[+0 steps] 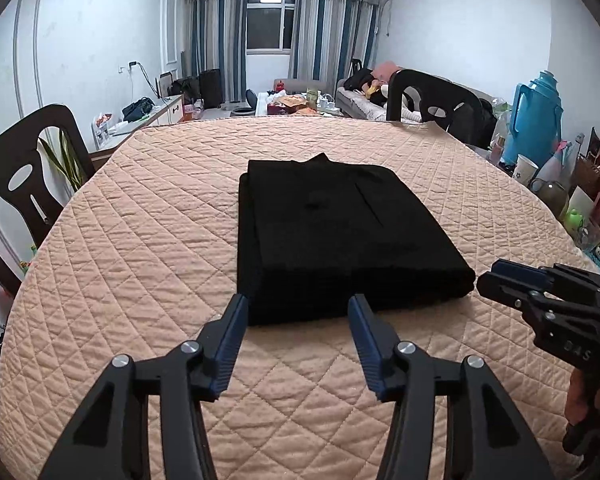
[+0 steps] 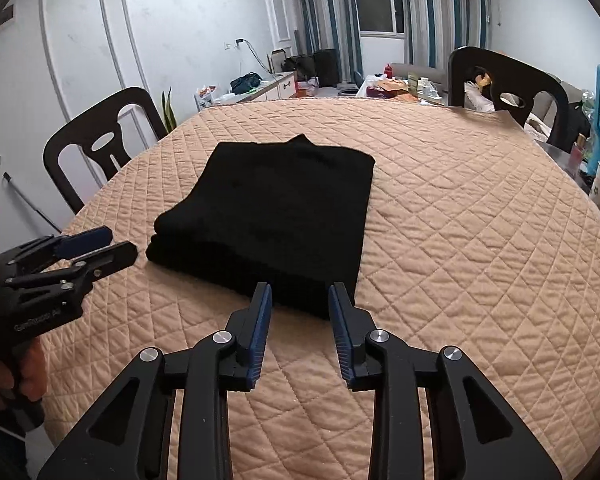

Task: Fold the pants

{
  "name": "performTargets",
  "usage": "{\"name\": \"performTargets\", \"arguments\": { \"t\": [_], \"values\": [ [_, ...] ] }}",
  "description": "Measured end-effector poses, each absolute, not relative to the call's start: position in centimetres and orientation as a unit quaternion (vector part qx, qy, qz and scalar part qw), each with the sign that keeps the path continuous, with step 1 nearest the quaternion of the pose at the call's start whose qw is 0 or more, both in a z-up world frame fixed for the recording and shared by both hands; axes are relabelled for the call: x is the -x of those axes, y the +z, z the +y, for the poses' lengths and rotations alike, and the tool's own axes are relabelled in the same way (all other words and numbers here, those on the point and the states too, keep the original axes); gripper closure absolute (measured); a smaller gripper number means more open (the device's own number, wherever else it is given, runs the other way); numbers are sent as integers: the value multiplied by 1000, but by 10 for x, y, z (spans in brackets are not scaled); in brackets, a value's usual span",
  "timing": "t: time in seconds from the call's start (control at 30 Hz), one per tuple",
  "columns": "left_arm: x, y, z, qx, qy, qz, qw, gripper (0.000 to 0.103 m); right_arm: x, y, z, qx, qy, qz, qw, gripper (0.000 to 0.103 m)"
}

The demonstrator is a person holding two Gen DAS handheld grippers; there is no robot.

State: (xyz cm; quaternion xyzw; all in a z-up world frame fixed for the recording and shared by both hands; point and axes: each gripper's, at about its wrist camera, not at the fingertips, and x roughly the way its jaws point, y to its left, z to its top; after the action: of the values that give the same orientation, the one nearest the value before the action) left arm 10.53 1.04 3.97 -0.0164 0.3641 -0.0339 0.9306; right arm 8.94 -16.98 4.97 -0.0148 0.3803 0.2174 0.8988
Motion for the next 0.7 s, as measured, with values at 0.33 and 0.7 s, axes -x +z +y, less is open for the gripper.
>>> {"name": "performTargets", "arguments": {
  "t": [0.33, 0.7],
  "values": [
    [-122, 33, -1, 7, -30, 360, 933, 64, -105, 40, -169, 17, 205, 375, 904, 73],
    [-115, 10, 5, 17, -19, 399, 917, 64, -97, 36, -179, 15, 209, 390, 897, 73]
  ]
}}
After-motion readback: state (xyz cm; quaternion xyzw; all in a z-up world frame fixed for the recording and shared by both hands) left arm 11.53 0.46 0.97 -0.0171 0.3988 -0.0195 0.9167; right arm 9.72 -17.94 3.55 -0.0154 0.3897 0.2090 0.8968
